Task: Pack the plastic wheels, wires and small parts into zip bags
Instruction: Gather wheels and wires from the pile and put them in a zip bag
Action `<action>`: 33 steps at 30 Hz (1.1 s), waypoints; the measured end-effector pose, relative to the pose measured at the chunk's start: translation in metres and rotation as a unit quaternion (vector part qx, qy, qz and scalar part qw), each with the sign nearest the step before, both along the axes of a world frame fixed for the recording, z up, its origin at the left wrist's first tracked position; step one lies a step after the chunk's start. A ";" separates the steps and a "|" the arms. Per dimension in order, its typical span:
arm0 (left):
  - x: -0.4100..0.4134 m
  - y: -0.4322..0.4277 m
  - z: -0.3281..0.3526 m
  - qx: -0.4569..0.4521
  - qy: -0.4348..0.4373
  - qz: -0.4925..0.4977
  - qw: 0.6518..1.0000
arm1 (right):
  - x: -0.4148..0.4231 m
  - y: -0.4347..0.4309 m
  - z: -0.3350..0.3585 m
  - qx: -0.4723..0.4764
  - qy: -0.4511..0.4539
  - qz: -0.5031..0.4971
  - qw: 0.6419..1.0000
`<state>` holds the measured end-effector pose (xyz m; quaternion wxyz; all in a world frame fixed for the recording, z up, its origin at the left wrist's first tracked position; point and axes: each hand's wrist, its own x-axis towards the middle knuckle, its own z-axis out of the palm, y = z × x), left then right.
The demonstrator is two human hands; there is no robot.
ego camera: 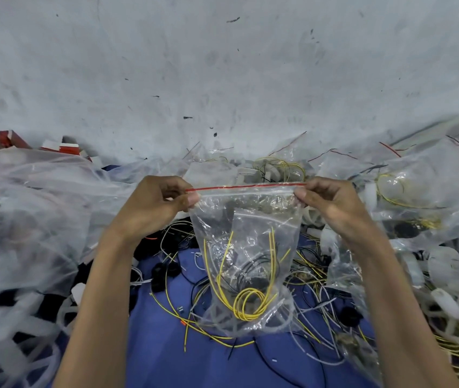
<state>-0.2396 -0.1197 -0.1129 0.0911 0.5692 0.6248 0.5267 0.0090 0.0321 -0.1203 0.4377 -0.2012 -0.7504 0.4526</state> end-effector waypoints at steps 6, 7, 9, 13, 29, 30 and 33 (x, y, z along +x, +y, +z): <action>-0.003 -0.001 -0.004 -0.005 -0.014 0.006 1.000 | 0.001 -0.005 0.004 0.012 -0.004 0.029 1.000; -0.003 -0.002 -0.004 -0.011 -0.016 0.002 1.000 | 0.001 -0.006 0.003 -0.001 -0.010 0.044 0.999; -0.003 -0.002 -0.006 -0.038 -0.009 -0.019 0.999 | -0.003 -0.007 0.002 -0.015 -0.018 0.043 0.999; 0.007 0.005 -0.008 -0.059 -0.005 -0.051 0.997 | -0.007 -0.010 0.003 -0.023 -0.001 0.039 0.999; 0.019 0.004 -0.002 -0.025 -0.023 -0.079 0.996 | -0.005 -0.016 0.014 0.090 -0.111 -0.015 0.990; 0.022 0.006 -0.002 -0.026 -0.014 -0.080 0.996 | -0.005 -0.017 0.014 0.098 -0.108 -0.018 0.989; 0.030 0.008 0.000 -0.017 0.003 -0.080 0.997 | -0.003 -0.020 0.017 0.118 -0.106 -0.020 0.987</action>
